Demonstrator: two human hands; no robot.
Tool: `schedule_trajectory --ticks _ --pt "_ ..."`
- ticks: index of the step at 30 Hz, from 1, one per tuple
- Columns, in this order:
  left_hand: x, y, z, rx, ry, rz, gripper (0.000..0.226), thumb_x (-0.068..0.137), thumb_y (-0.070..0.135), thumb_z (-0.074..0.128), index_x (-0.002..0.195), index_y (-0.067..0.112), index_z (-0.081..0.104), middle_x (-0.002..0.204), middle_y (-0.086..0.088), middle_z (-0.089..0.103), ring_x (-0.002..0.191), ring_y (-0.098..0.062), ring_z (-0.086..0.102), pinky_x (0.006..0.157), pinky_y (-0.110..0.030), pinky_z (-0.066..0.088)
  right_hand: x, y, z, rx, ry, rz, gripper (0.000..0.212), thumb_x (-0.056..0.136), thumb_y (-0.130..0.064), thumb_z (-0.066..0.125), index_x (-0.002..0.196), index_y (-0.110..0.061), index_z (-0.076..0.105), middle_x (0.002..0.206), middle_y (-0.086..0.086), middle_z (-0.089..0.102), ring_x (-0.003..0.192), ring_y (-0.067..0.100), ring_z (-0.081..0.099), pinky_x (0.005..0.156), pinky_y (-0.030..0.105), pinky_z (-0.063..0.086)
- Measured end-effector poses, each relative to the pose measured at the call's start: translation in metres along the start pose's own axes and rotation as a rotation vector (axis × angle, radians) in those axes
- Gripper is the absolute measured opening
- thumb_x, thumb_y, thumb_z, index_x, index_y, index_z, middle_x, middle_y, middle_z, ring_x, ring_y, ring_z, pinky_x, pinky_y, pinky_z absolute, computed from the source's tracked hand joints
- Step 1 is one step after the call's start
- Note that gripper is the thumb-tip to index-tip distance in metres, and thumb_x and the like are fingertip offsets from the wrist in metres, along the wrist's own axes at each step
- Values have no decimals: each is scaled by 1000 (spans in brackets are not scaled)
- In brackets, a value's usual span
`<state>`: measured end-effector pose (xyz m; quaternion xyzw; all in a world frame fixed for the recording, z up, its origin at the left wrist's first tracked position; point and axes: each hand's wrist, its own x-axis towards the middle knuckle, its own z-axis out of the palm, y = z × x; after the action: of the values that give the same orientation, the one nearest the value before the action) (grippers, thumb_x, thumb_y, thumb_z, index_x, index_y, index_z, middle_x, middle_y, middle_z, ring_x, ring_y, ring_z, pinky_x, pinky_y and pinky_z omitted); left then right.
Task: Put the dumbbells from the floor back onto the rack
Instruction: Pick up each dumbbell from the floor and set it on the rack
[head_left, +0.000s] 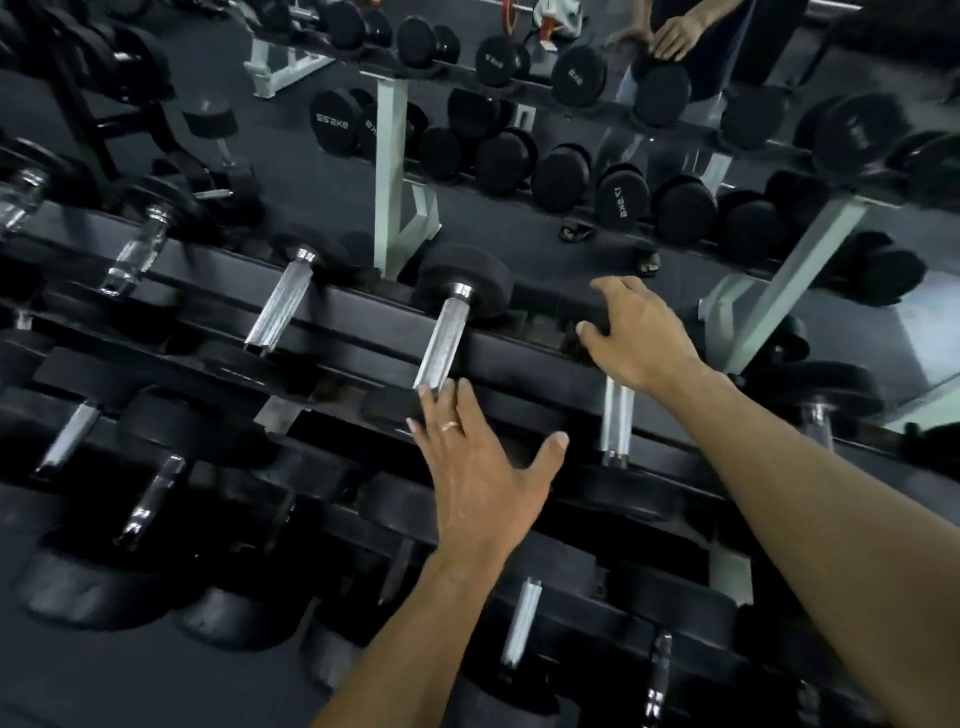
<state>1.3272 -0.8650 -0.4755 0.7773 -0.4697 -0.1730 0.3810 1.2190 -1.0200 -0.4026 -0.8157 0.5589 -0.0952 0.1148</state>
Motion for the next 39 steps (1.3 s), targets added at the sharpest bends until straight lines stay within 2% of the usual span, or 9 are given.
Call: schedule_trajectory --ticks 3,8,11,14,19,24,29,34,39 --pt "-29 24 29 -34 -105 -20 108 80 67 57 153 6 7 162 -10 3 148 -18 -19 117 -37 -16 -9 36 -13 39 -4 33 57 96 -29 55 147 -11 38 148 12 41 132 33 44 104 39 37" --pt "-56 53 76 -44 -185 -281 126 66 75 64 153 8 4 161 -13 6 149 -26 -11 122 -44 -3 -9 87 -14 106 -120 73 61 98 -31 51 151 -11 30 150 13 39 134 33 42 107 39 35" --pt "-57 63 91 -137 -177 -408 137 55 72 75 153 13 -1 160 -13 8 149 -28 -5 121 -48 14 -2 103 -11 122 -200 23 68 95 -27 57 153 -13 24 150 14 39 136 34 39 109 39 34" --pt "-57 67 96 -220 -166 -486 138 51 61 85 152 21 -1 158 -14 11 147 -29 14 116 -44 30 9 106 -9 152 -220 -47 69 94 -26 62 153 -18 26 146 13 44 132 34 43 109 39 35" --pt "-56 67 99 -236 -154 -477 131 54 51 87 152 23 4 156 -10 13 142 -26 27 113 -38 34 17 109 -15 141 -231 -119 46 93 -26 64 134 -18 45 121 12 60 112 33 57 97 44 45" --pt "-51 65 100 -200 -159 -437 132 54 49 88 153 21 5 156 -6 13 143 -21 24 113 -31 30 13 122 -16 111 -198 -124 45 93 -29 65 132 -16 46 117 11 63 108 33 59 88 39 45" --pt "-42 58 93 -183 -185 -424 130 55 47 89 153 18 8 156 -6 18 141 -18 27 100 -18 23 14 121 -14 62 -167 -143 47 93 -30 64 133 -13 45 115 13 64 107 34 58 81 36 38" --pt "-41 56 90 -155 -198 -407 131 54 49 89 154 17 9 156 -7 20 141 -20 28 98 -19 23 13 117 -12 101 -178 -91 50 94 -29 63 137 -16 41 122 13 60 112 34 56 89 38 42" --pt "-48 63 88 -67 -156 -359 125 63 53 83 153 16 6 158 -10 15 146 -22 19 113 -33 26 -11 123 -17 127 -173 -42 66 95 -30 60 148 -13 26 138 18 47 123 36 49 99 41 41"
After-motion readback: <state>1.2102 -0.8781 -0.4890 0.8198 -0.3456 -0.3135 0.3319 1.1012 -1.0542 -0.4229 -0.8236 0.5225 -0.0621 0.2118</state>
